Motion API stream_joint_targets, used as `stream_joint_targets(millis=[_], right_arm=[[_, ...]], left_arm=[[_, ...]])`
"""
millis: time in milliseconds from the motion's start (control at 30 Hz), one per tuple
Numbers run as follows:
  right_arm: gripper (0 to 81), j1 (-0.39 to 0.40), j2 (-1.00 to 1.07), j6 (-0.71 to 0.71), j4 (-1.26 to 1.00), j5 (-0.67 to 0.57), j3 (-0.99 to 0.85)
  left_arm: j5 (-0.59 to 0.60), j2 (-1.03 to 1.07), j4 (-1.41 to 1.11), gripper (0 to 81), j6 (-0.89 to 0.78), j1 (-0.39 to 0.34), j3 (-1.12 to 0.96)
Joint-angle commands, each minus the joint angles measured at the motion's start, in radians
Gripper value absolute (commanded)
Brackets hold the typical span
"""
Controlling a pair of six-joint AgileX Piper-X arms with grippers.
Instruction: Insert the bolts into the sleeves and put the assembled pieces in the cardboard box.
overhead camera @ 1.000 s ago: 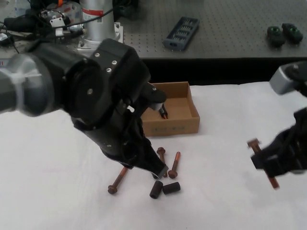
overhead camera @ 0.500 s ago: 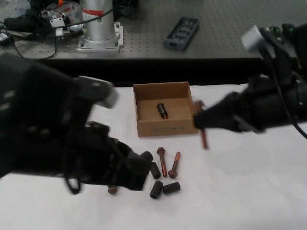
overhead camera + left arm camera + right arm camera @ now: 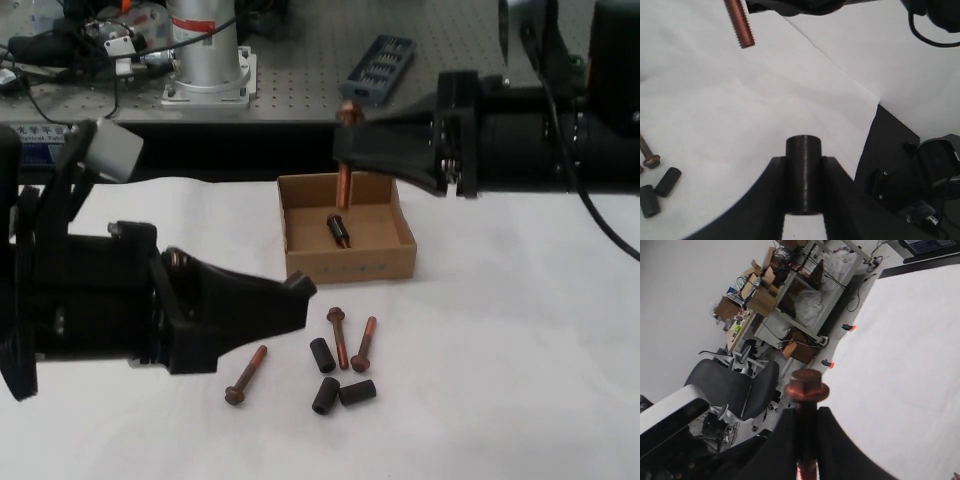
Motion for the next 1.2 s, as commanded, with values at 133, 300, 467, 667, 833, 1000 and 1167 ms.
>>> stream_joint_targets(millis=[133,300,467,667,833,1000,1167], right_arm=[[2.5,-0.005,-0.001,0.053,-0.065,-0.043,-0.002],[2.5,-0.005,-0.001,0.053,-0.065,-0.043,-0.002],[2.5,-0.005,-0.001,0.108,-0.114,-0.059,-0.002],[2.5,-0.005,-0.001,0.140,-0.140,-0.065,-0.002],[2.5,-0.005,-0.001,0.144,-0.140,-0.065,-0.002],[2.5,-0.005,-0.001,0.144,-0.140,-0.065,-0.002],[2.5,-0.005,-0.001,0.144,-0.140,-0.070,-0.002]], left_arm=[[-0.087,0.026,-0.137,0.6,-0.031,0.005,-0.003],[-0.101,0.070,-0.190,0.6,-0.073,0.005,-0.003],[-0.111,0.091,-0.229,0.6,-0.093,0.005,-0.003],[-0.111,0.091,-0.296,0.6,-0.141,0.005,-0.003],[-0.111,0.091,-0.302,0.6,-0.149,0.005,-0.003],[-0.111,0.091,-0.344,0.6,-0.189,0.005,-0.003],[-0.111,0.091,-0.347,0.6,-0.201,0.005,-0.003]])
